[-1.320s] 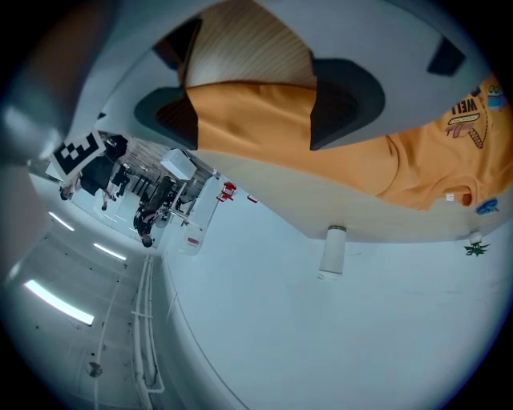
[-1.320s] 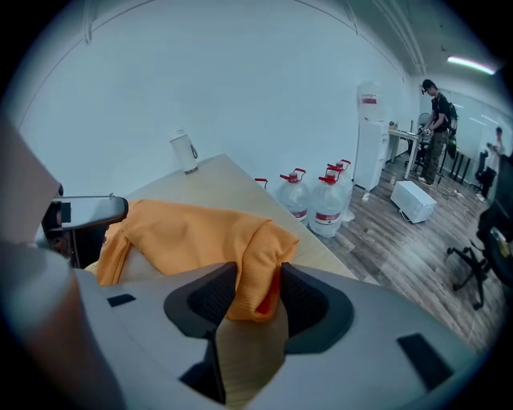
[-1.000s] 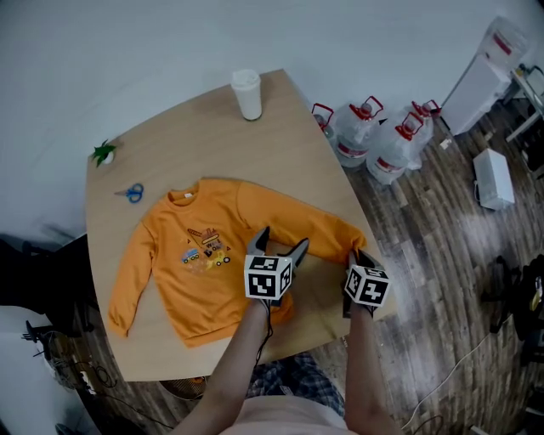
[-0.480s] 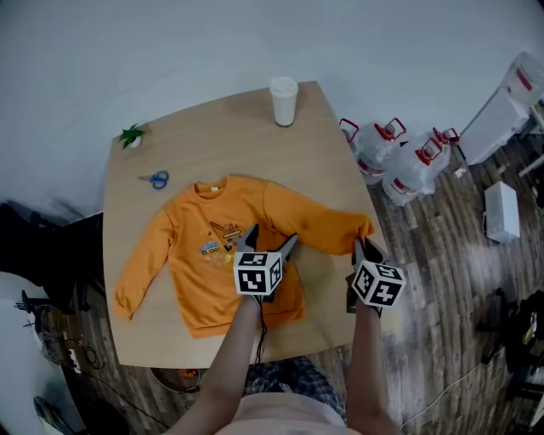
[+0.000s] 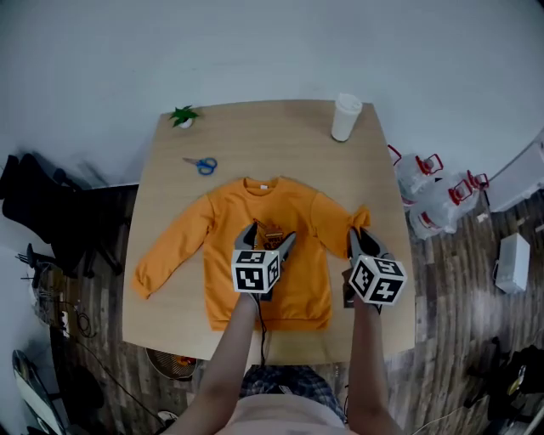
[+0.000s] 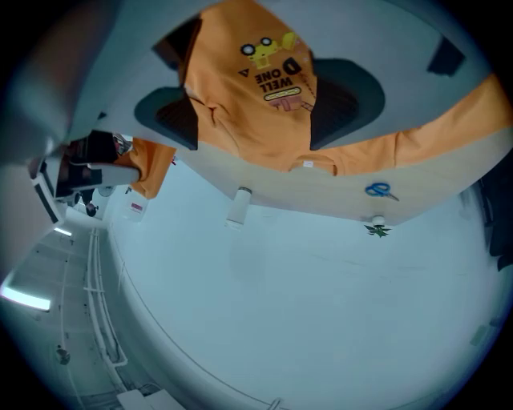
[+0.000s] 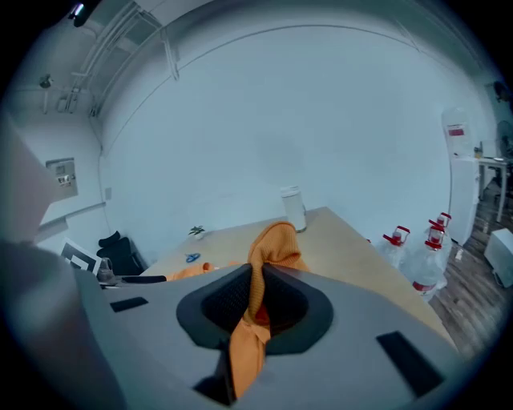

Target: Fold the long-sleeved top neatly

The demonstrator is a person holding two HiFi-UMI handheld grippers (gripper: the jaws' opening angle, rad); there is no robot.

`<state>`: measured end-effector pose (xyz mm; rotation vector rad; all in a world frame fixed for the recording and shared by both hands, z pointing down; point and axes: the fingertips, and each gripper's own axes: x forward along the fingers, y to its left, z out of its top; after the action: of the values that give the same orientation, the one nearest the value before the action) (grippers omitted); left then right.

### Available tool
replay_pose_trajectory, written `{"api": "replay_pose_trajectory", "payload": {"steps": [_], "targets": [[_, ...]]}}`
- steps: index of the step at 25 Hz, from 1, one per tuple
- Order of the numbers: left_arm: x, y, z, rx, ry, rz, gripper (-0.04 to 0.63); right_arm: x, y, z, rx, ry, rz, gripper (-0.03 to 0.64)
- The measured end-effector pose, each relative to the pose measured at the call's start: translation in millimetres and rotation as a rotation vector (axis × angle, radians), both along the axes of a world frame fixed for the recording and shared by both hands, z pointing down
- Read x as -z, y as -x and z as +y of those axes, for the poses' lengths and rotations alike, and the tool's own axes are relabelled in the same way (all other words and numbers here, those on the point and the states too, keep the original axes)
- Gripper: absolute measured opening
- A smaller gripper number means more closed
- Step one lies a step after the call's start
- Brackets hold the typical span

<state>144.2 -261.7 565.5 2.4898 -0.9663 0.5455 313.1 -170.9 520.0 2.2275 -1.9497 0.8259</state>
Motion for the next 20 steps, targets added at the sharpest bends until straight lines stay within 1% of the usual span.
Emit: {"api": "replay_pose_trajectory", "payload": {"steps": [5, 11, 15, 20], "targets": [[2.9, 52.2, -23.7, 0.084, 0.000, 0.000, 0.440, 9.6, 64.8, -56.4, 0.162, -0.017, 0.028, 0.048], [-1.9, 113.3, -41.9, 0.155, 0.001, -0.007, 0.440, 10.3, 149.5, -115.0, 0.353, -0.023, 0.050, 0.049], [-7.3, 149.9, -52.3, 0.208, 0.016, -0.011, 0.440, 1.6, 196.7, -142.5, 0.447, -0.009, 0.054, 0.049], [-16.1, 187.0, -59.5, 0.262, 0.030, -0.017, 0.440, -19.5, 249.6, -162.6, 0.558, 0.020, 0.056, 0.049]]}}
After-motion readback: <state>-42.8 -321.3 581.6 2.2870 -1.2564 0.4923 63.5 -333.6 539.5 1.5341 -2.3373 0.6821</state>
